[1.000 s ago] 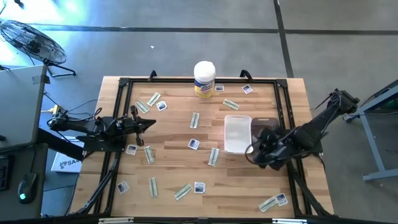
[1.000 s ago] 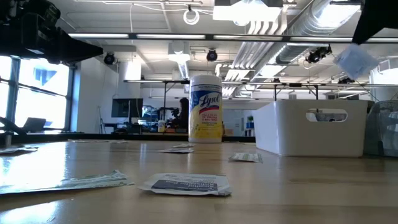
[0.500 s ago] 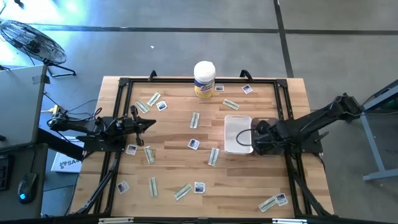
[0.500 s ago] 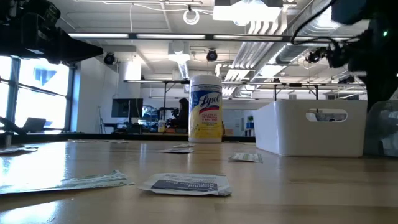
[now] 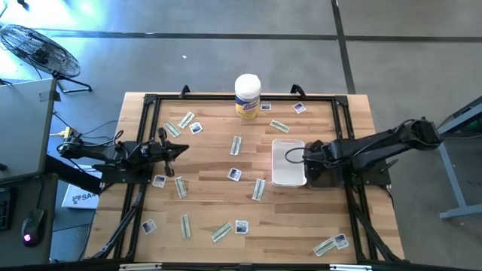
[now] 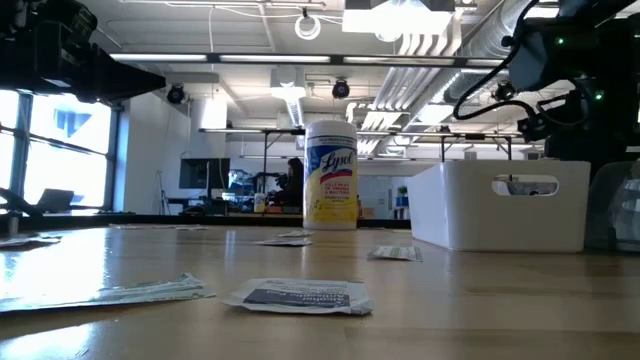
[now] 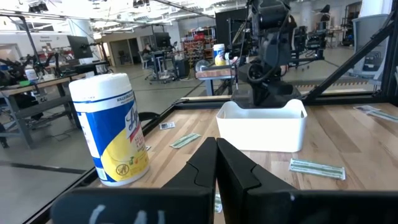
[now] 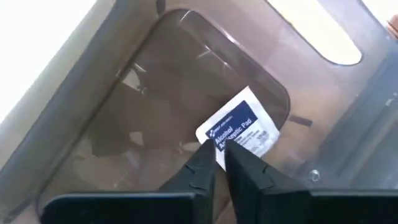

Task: Pick & Place First Aid Supplies
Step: Put the green bandage pack into the white bin

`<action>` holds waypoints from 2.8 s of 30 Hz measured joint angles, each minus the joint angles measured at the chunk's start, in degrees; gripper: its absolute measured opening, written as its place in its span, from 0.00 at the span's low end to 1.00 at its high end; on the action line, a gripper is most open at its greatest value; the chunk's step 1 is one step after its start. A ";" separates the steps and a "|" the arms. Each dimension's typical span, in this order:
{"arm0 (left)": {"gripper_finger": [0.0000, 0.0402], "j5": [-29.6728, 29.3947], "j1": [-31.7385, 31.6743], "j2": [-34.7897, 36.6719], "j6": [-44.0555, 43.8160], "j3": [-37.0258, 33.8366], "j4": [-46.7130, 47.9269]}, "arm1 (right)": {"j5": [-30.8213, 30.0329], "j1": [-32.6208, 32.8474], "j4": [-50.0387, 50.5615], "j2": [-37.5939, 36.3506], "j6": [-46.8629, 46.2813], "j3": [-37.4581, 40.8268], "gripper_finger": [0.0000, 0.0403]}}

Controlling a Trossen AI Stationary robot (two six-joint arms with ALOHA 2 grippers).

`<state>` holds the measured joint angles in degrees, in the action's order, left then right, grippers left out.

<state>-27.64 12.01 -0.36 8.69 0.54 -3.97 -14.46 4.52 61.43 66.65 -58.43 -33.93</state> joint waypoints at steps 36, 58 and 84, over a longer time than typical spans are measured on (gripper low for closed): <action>0.00 0.00 0.00 0.00 0.00 0.00 0.00 | 26.10 42.16 -9.68 22.76 -43.66 -30.34 0.25; 0.00 -0.02 -0.01 -0.01 0.00 0.00 -0.01 | 35.89 49.12 -10.01 37.49 -51.57 -30.35 0.25; 0.00 -0.02 -0.01 0.00 0.00 0.00 -0.01 | 19.73 44.32 -21.84 40.50 -42.44 -30.75 0.25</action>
<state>-27.66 12.00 -0.36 8.69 0.54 -3.98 5.27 48.84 39.59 107.15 -100.87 -64.68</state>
